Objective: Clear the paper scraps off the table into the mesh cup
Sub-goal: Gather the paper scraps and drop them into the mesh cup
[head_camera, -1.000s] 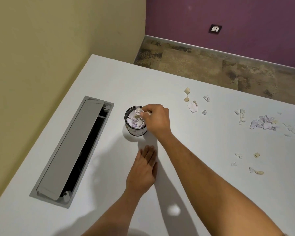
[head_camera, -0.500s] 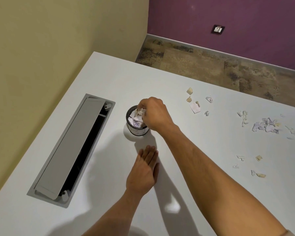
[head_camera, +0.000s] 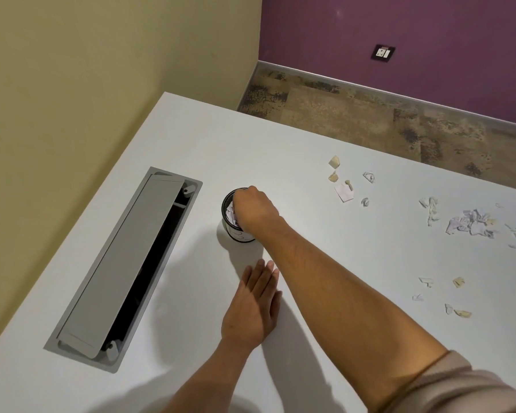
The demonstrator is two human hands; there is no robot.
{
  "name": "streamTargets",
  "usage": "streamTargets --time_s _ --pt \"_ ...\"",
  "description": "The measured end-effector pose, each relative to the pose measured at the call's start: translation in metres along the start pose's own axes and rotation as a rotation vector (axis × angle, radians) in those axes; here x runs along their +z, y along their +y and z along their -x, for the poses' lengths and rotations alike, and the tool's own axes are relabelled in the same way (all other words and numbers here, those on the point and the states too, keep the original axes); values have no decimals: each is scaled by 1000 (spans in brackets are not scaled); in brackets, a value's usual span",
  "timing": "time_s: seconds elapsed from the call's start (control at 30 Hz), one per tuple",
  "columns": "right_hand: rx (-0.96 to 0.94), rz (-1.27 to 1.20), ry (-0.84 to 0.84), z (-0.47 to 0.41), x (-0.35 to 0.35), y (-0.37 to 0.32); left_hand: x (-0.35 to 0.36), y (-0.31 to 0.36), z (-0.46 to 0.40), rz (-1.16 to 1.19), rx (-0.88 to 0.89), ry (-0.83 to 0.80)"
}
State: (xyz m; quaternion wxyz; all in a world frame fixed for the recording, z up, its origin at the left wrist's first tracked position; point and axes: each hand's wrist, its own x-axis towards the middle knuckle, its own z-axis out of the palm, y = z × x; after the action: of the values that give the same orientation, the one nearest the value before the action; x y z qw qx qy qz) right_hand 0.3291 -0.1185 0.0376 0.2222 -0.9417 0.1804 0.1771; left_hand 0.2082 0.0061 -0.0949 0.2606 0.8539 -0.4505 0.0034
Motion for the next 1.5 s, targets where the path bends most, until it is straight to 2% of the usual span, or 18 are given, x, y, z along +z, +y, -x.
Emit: streamTargets --time_s 0.3,0.5,0.7,0.83,0.93,1.0,1.13,1.3,1.5 --pt "-17 -30 -20 16 -11 -1 -5 2 1 1 -15 -67" --pt "-89 -46 146 42 -13 8 -8 3 -2 2 -4 -78" --pt "-76 -239 443 73 1 39 -3 4 -4 -56 -61 -124" --pt "43 -381 616 107 17 78 3 10 -1 -150 -22 -147" --pt "149 -412 736 137 30 114 2 24 1 -92 -134 -146" --pt "226 -399 792 157 39 140 5 42 3 -43 -136 -143" --pt "398 -405 698 196 59 199 19 86 4 8 -99 -201" --pt "610 -307 733 251 92 270 47 120 -19 26 -67 -284" --pt "823 -239 586 278 123 331 85 144 -59 -130 30 -410"
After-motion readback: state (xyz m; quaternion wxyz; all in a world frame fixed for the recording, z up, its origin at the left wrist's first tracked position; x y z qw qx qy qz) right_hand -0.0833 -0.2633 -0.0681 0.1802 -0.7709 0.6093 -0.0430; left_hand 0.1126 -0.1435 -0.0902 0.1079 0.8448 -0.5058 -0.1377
